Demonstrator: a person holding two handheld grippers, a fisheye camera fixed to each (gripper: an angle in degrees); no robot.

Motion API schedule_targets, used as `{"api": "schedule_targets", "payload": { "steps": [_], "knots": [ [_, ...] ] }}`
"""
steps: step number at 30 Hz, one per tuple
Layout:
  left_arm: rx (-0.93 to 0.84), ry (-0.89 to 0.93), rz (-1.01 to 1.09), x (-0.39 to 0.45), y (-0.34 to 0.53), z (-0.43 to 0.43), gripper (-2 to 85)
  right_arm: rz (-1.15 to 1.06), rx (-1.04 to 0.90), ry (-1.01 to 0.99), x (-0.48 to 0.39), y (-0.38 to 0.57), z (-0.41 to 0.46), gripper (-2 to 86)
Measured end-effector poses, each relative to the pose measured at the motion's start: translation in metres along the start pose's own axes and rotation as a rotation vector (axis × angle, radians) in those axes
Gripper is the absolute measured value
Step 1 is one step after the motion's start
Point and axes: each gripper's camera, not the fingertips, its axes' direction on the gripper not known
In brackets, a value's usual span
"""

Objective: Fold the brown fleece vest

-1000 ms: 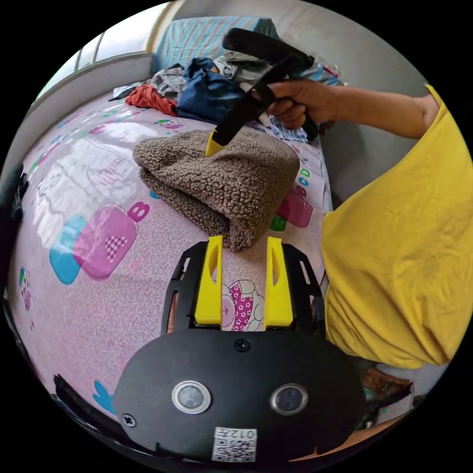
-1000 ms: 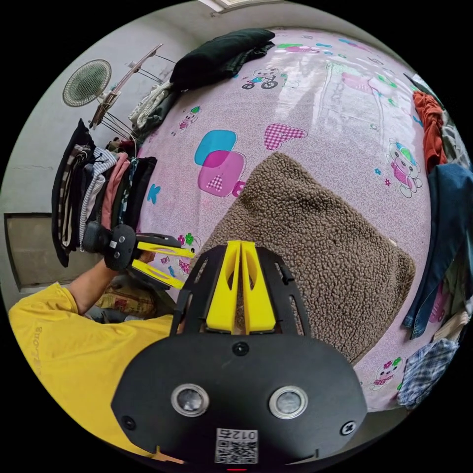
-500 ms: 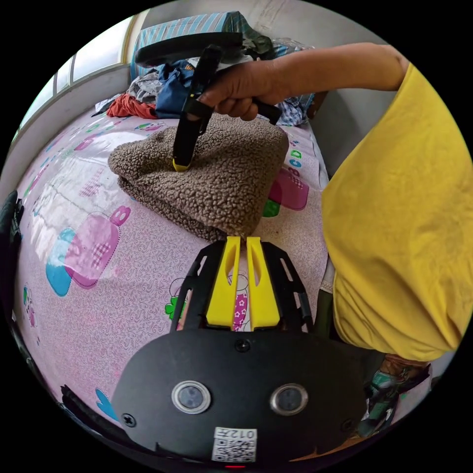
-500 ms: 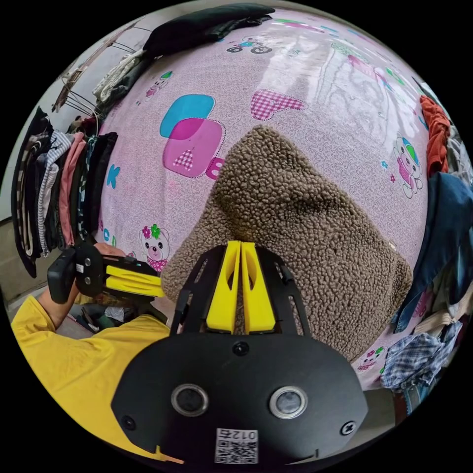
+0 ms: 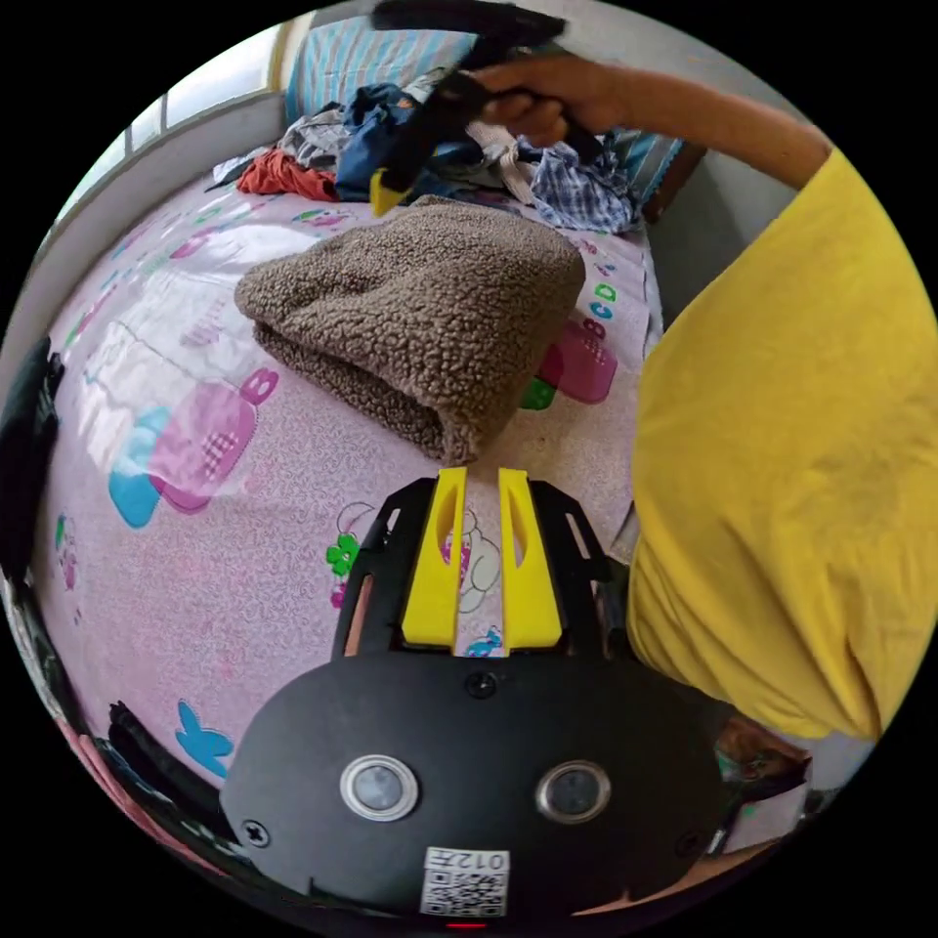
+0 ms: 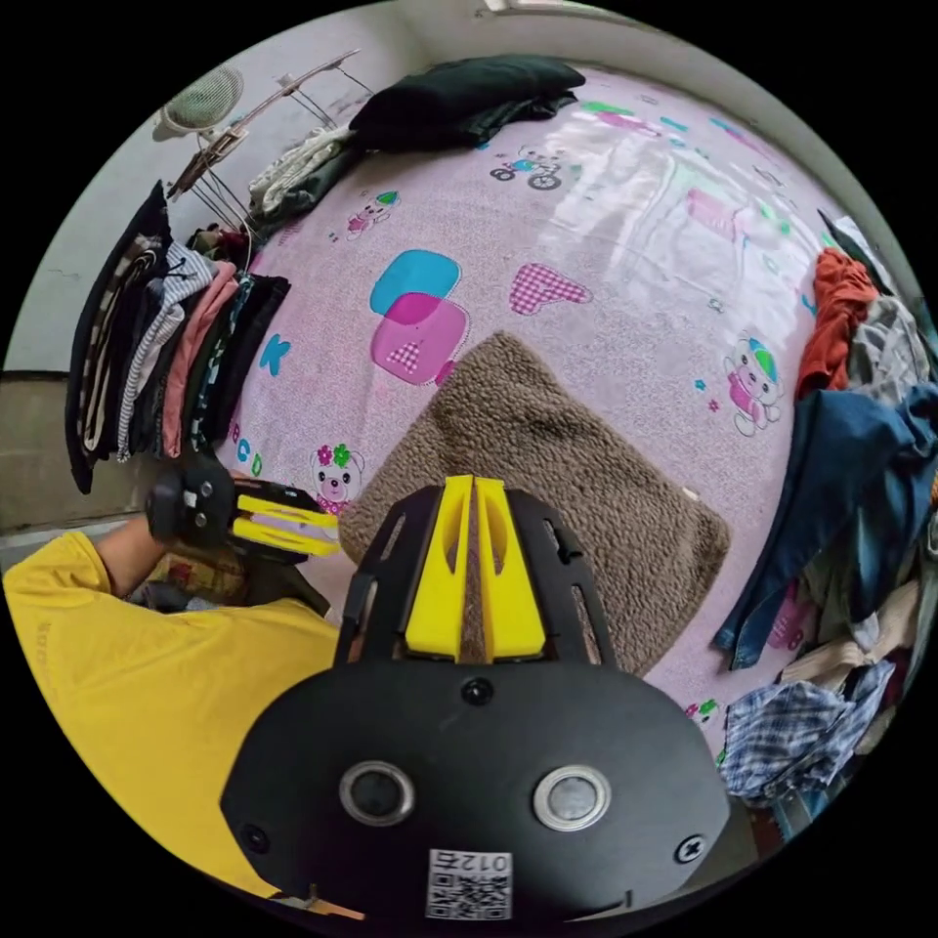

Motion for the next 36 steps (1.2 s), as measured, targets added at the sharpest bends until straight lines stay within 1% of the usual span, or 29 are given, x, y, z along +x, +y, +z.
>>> {"api": "schedule_targets", "payload": {
  "steps": [1, 2, 3, 4, 5, 6, 7, 9, 12, 14, 17, 19, 21, 23, 25, 27, 29, 32, 33, 34, 35, 36],
  "knots": [
    [0.061, 0.104, -0.083, -0.018, 0.010, -0.010, 5.2, 0.023, 0.009, -0.005, 0.008, 0.011, -0.007, 2.2],
    [0.165, 0.210, -0.181, -0.038, 0.022, -0.021, 5.8, 0.088, 0.034, -0.018, 0.027, 0.036, -0.020, 3.0],
    [0.225, 0.265, -0.239, -0.048, 0.029, -0.026, 6.1, 0.166, 0.062, -0.049, 0.049, 0.063, -0.031, 3.9],
    [0.343, 0.383, -0.353, -0.069, 0.041, -0.032, 7.0, 0.208, 0.074, -0.074, 0.061, 0.078, -0.036, 4.6],
    [0.424, 0.482, -0.455, -0.088, 0.049, -0.033, 8.0, 0.302, 0.099, -0.135, 0.085, 0.107, -0.043, 5.9],
    [0.449, 0.515, -0.504, -0.095, 0.052, -0.031, 8.4, 0.401, 0.138, -0.198, 0.107, 0.137, -0.049, 6.9],
    [0.476, 0.552, -0.554, -0.105, 0.052, -0.029, 9.2, 0.446, 0.163, -0.229, 0.117, 0.152, -0.052, 7.4],
    [0.442, 0.539, -0.580, -0.112, 0.041, -0.025, 9.9, 0.601, 0.238, -0.309, 0.148, 0.202, -0.056, 8.4],
    [0.341, 0.541, -0.593, -0.116, 0.017, -0.014, 10.2, 0.693, 0.263, -0.385, 0.167, 0.234, -0.048, 9.4],
    [0.284, 0.538, -0.610, -0.119, 0.004, -0.008, 9.7, 0.703, 0.257, -0.411, 0.171, 0.240, -0.041, 10.0],
    [0.258, 0.518, -0.630, -0.123, -0.003, -0.011, 8.2, 0.703, 0.257, -0.447, 0.171, 0.243, -0.036, 9.8],
    [0.228, 0.481, -0.632, -0.123, -0.004, -0.013, 6.7, 0.696, 0.260, -0.474, 0.169, 0.244, -0.033, 8.7],
    [0.235, 0.483, -0.620, -0.121, -0.004, -0.019, 5.1, 0.681, 0.273, -0.463, 0.165, 0.247, -0.039, 6.6],
    [0.223, 0.395, -0.602, -0.114, -0.003, -0.031, 3.4, 0.648, 0.280, -0.446, 0.161, 0.249, -0.047, 5.3],
    [0.200, 0.358, -0.600, -0.110, -0.004, -0.029, 2.6, 0.636, 0.264, -0.436, 0.158, 0.250, -0.047, 4.6],
    [0.210, 0.374, -0.637, -0.113, -0.001, -0.023, 2.1, 0.649, 0.233, -0.457, 0.161, 0.250, -0.037, 4.5],
    [0.248, 0.448, -0.700, -0.118, 0.005, -0.020, 1.9, 0.665, 0.227, -0.485, 0.164, 0.251, -0.034, 4.8],
    [0.287, 0.471, -0.693, -0.117, 0.005, -0.038, 2.1, 0.666, 0.214, -0.534, 0.166, 0.256, -0.041, 5.6],
    [0.293, 0.450, -0.695, -0.117, 0.005, -0.045, 2.1, 0.672, 0.223, -0.529, 0.166, 0.261, -0.051, 6.1],
    [0.326, 0.370, -0.703, -0.114, 0.004, -0.066, 2.0, 0.671, 0.235, -0.517, 0.165, 0.264, -0.058, 6.3],
    [0.368, 0.278, -0.697, -0.110, 0.000, -0.089, 1.9, 0.658, 0.269, -0.468, 0.160, 0.268, -0.074, 6.1],
    [0.383, 0.232, -0.691, -0.108, -0.004, -0.100, 1.8, 0.639, 0.305, -0.392, 0.153, 0.270, -0.091, 5.5]
  ]
}}
